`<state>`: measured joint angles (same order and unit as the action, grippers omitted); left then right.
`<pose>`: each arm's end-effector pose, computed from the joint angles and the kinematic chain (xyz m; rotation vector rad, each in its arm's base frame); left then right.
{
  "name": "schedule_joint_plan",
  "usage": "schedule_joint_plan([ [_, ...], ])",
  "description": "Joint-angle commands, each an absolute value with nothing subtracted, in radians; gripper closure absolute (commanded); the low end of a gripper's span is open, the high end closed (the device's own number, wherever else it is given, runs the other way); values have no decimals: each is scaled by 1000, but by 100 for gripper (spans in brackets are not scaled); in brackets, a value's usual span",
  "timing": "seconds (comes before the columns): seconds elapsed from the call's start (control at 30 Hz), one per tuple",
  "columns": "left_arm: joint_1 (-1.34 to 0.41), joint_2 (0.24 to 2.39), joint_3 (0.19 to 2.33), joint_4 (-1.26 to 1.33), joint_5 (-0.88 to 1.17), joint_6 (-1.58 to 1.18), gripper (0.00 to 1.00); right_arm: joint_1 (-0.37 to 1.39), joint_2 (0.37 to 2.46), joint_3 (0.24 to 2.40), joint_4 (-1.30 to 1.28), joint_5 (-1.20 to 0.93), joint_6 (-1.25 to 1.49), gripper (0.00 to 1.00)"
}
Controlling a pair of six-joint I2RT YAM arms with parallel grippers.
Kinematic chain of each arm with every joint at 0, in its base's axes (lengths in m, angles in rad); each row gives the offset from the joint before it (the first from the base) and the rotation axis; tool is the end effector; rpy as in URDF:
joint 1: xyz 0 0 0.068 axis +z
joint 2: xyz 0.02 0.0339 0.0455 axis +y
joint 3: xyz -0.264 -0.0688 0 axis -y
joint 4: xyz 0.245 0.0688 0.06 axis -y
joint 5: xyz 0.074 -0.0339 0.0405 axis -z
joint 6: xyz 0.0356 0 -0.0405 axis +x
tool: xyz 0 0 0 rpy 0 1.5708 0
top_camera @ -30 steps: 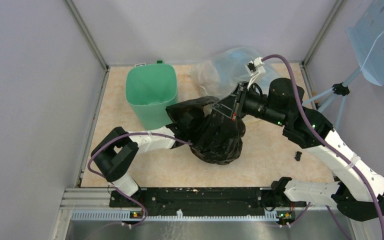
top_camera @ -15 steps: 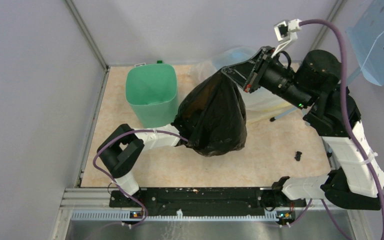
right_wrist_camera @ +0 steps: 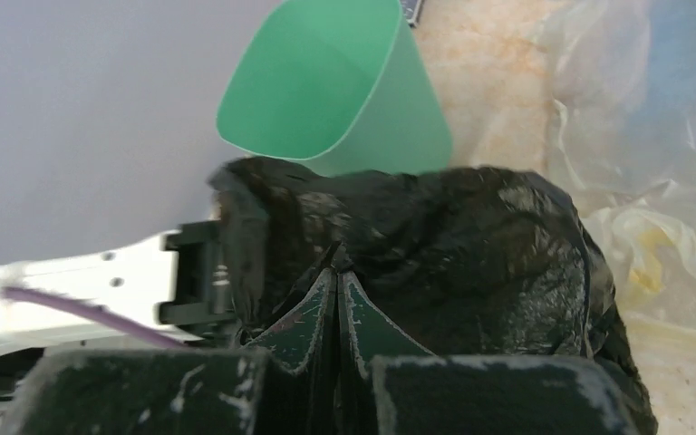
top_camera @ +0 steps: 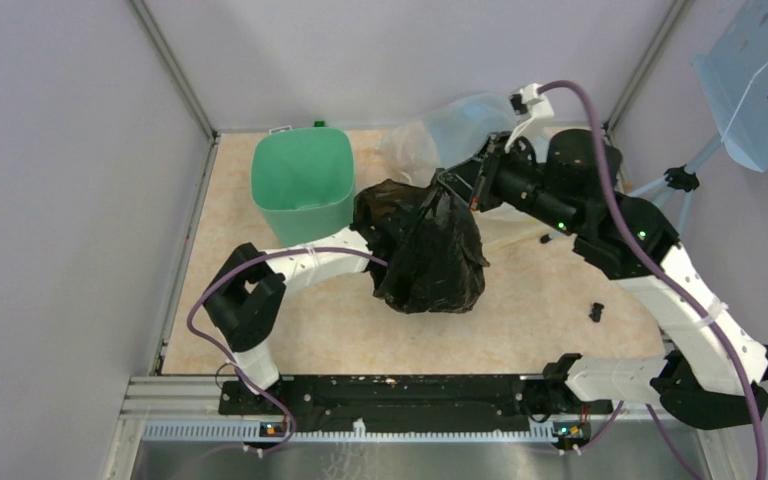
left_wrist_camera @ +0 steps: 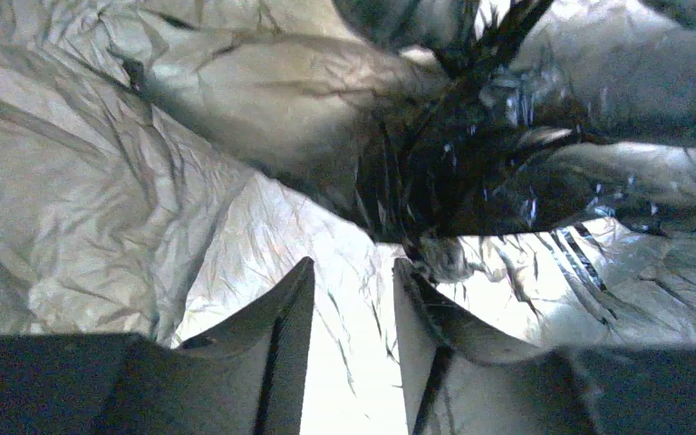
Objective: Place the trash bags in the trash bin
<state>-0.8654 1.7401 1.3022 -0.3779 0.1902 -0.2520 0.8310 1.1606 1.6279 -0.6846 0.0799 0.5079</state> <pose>0.2454 -0.2986 0.2448 0.8453 2.3558 -0.7280 0.1459 0.1557 0.4959 -0.2423 1.8610 0.8762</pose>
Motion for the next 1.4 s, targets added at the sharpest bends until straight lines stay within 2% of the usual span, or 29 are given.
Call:
schedule_joint_plan([
  [0.0, -871, 1681, 1458, -604, 189, -239, 54, 804, 1142, 1611, -630, 132, 503, 100],
  [0.13, -870, 1646, 1510, -717, 167, -242, 43, 785, 1152, 1632, -640, 165, 487, 100],
  [0.23, -870, 1625, 1527, -797, 156, -233, 38, 767, 1169, 1681, -658, 185, 464, 100],
  [0.47, -868, 1678, 1519, -890, 50, -229, 40, 763, 1216, 1857, -717, 217, 411, 100],
  [0.77, -869, 1634, 1515, -863, 54, -250, 43, 761, 1193, 1852, -794, 317, 369, 100],
  [0.8, -866, 1621, 1517, -861, 60, -251, 44, 762, 1182, 1838, -795, 325, 366, 100],
  [0.87, -853, 1593, 1519, -856, 98, -254, 52, 762, 1158, 1803, -798, 341, 364, 100],
  [1.0, -830, 1541, 1503, -830, 137, -268, 94, 762, 1111, 1717, -794, 333, 377, 100],
  [1.03, -826, 1531, 1497, -823, 143, -268, 100, 762, 1100, 1697, -787, 332, 380, 100],
  [1.2, -784, 1511, 1490, -822, 253, -257, 100, 762, 1080, 1632, -789, 338, 385, 100],
  [1.37, -704, 1448, 1452, -761, 471, -267, 100, 762, 1051, 1580, -793, 369, 385, 100],
])
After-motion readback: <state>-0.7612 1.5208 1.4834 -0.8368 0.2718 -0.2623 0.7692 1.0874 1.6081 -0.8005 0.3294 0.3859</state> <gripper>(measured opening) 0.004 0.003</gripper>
